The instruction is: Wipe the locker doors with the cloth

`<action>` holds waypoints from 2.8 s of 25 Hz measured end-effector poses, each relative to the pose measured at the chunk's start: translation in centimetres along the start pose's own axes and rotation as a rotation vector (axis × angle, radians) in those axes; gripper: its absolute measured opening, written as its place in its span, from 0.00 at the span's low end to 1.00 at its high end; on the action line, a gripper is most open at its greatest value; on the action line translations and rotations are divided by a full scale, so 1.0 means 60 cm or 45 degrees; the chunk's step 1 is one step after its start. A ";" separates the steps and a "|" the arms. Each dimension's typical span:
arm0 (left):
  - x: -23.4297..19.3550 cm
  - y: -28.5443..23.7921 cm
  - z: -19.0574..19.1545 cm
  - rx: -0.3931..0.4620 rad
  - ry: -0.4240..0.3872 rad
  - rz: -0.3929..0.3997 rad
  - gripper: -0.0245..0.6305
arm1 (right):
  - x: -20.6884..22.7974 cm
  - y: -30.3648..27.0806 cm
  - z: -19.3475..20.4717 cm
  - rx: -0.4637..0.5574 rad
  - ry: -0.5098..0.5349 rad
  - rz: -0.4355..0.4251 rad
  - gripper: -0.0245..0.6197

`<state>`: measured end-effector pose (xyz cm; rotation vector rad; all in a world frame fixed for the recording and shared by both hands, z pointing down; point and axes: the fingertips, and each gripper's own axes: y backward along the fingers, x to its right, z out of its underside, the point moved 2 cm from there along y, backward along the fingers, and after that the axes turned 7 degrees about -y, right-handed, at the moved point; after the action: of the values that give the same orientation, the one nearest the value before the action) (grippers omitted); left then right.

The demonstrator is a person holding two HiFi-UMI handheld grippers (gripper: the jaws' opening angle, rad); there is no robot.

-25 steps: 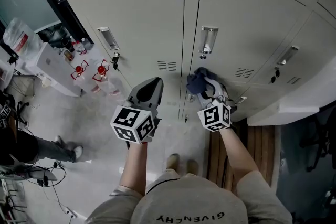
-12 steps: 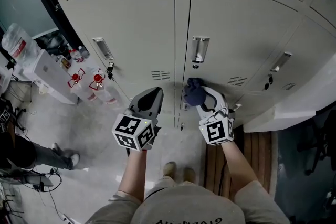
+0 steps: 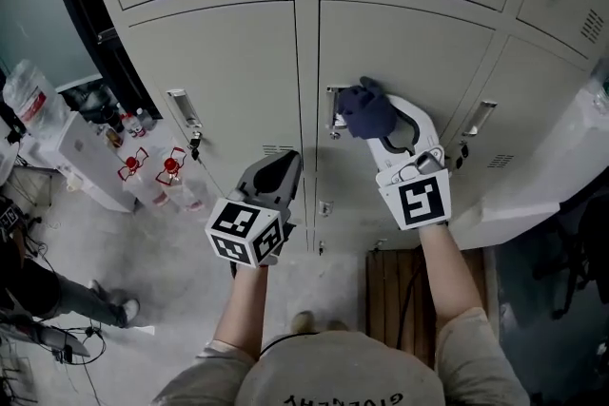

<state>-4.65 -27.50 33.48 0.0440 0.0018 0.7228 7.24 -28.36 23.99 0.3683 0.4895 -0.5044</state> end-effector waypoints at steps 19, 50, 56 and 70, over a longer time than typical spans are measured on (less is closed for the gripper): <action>0.007 0.004 -0.045 0.036 -0.075 0.012 0.04 | 0.124 -0.056 -0.121 0.149 0.238 0.108 0.20; 0.016 0.006 0.043 -0.068 0.014 0.021 0.04 | -0.067 0.034 0.231 -0.325 0.161 -0.047 0.20; 0.016 0.009 0.067 -0.103 0.035 0.012 0.04 | -0.097 0.047 0.281 -0.400 0.186 -0.095 0.20; 0.025 0.009 0.096 -0.152 0.049 0.008 0.04 | -0.140 0.079 0.351 -0.559 0.269 -0.212 0.21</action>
<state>-3.78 -26.36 39.28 -0.0843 -0.0049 0.7289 10.78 -30.87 46.75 -0.0433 0.8211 -0.5052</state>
